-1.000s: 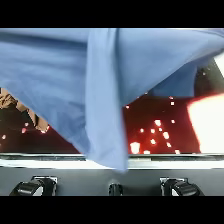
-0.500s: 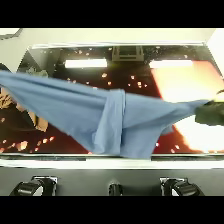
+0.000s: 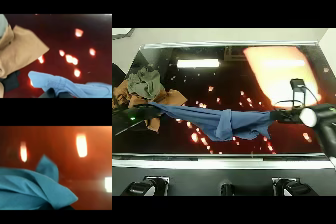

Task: Fold the shirts.

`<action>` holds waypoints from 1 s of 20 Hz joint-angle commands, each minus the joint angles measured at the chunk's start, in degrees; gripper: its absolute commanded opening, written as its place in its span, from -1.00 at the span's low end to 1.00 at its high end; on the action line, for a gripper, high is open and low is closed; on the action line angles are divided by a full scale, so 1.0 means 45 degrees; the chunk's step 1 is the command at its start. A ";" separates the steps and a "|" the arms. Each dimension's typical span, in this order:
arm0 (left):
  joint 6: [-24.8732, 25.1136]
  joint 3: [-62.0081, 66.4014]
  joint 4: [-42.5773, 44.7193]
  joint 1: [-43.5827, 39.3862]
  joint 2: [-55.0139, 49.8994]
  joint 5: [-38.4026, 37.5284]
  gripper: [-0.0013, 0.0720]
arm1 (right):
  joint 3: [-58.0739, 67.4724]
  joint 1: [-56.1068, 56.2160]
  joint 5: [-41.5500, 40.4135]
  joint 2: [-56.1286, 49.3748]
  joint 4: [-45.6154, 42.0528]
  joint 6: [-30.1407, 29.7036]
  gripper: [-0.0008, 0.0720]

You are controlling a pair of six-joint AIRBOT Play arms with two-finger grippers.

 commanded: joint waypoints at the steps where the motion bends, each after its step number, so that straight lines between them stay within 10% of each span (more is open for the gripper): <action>1: -0.0097 -0.0593 -0.0117 -0.0010 -0.2161 0.1384 -0.88 | -0.0515 -0.0005 -0.4940 -0.2584 0.0189 0.2273 -0.85; 4: -0.0097 -0.0593 -0.0544 -0.0010 -0.4425 0.1190 -0.88 | -0.0486 -0.0005 -0.6392 -0.4537 0.1647 0.4804 -0.83; 7: -0.0087 -0.0593 -0.1243 -0.0010 -0.5489 0.0738 -0.87 | -0.0321 -0.0005 -0.5911 -0.4857 0.4571 0.3230 0.73; 10: 0.0262 -0.0593 -0.1209 0.0019 -0.5532 0.0636 -0.87 | 0.1005 -0.0005 -0.0952 -0.4109 0.6280 -0.2103 0.88; 13: 0.0529 -0.0593 -0.1214 0.0015 -0.5537 0.0544 -0.87 | 0.0719 0.0199 0.2686 -0.3682 0.7276 -0.2890 0.91; 20: 0.0529 -0.0593 -0.1219 0.0015 -0.5537 0.0005 -0.87 | -0.2273 0.3745 -0.3026 -0.5761 1.1385 -0.2370 0.91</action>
